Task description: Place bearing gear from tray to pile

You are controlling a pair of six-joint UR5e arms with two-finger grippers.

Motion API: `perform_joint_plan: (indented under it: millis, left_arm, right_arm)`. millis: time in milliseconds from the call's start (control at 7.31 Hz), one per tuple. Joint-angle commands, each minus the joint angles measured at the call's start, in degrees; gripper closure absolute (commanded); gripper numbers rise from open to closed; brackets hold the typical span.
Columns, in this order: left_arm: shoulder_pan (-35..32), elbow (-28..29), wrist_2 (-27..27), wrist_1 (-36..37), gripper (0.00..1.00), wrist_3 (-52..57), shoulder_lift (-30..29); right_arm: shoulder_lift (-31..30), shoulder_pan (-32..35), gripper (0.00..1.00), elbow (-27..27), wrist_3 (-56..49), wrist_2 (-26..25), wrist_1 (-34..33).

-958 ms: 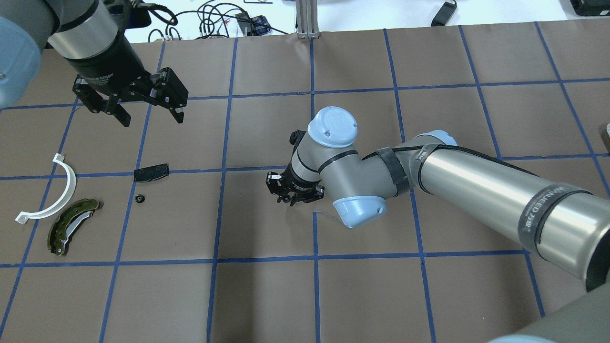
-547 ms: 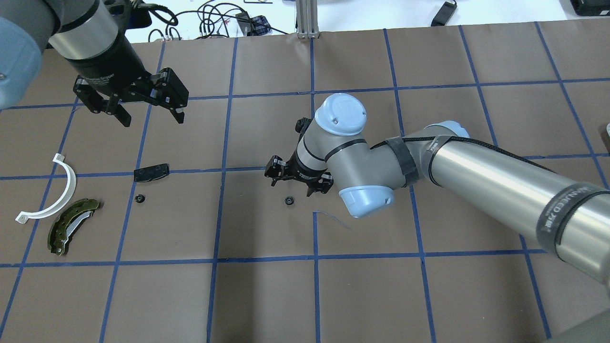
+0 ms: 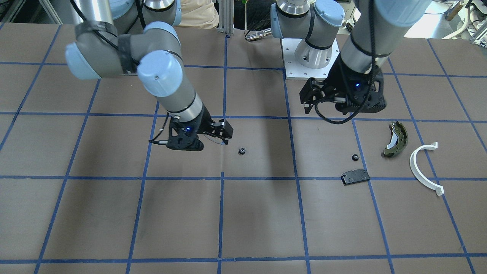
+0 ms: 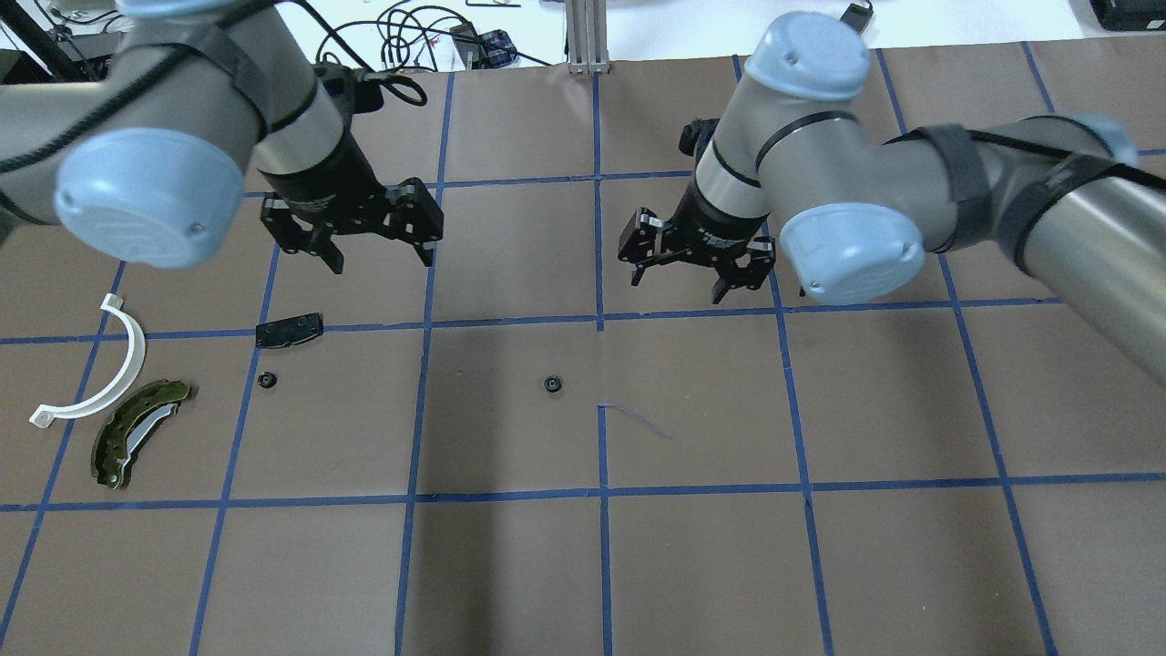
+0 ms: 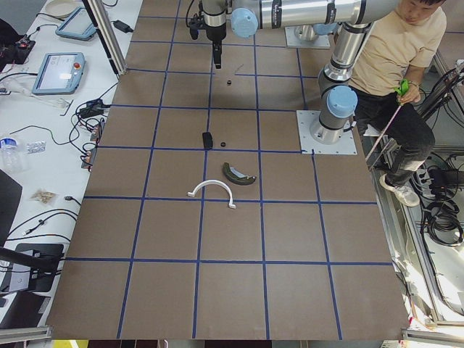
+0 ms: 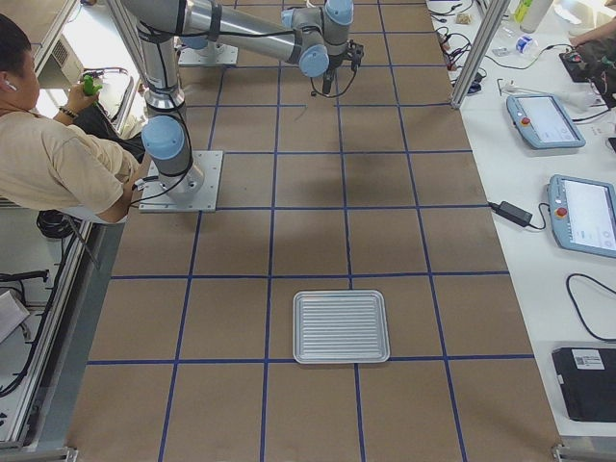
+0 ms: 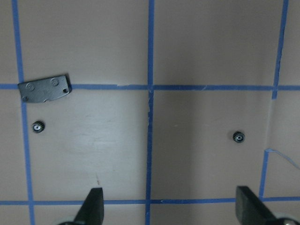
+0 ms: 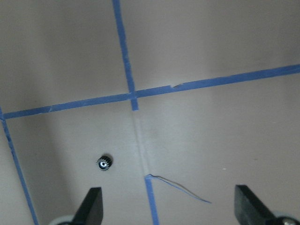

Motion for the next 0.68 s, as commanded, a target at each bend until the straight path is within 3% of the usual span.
perform_joint_plan:
  millis: [0, 274, 547]
  left_arm:
    - [-6.8, -7.4, -0.3, 12.9, 0.00, -7.8, -4.2]
    - [-9.9, -12.3, 0.0, 26.7, 0.00, -10.5, -9.5]
    - [-12.2, -12.5, 1.4, 29.4, 0.00, -11.4, -13.8]
  right_arm:
    - [-4.1, -4.5, 0.00, -4.5, -4.4, -4.4, 10.4]
    - [-3.8, -4.9, 0.00, -12.5, -5.0, -7.1, 18.8]
    - [-2.9, -5.8, 0.00, -12.9, -14.5, -7.4, 19.1]
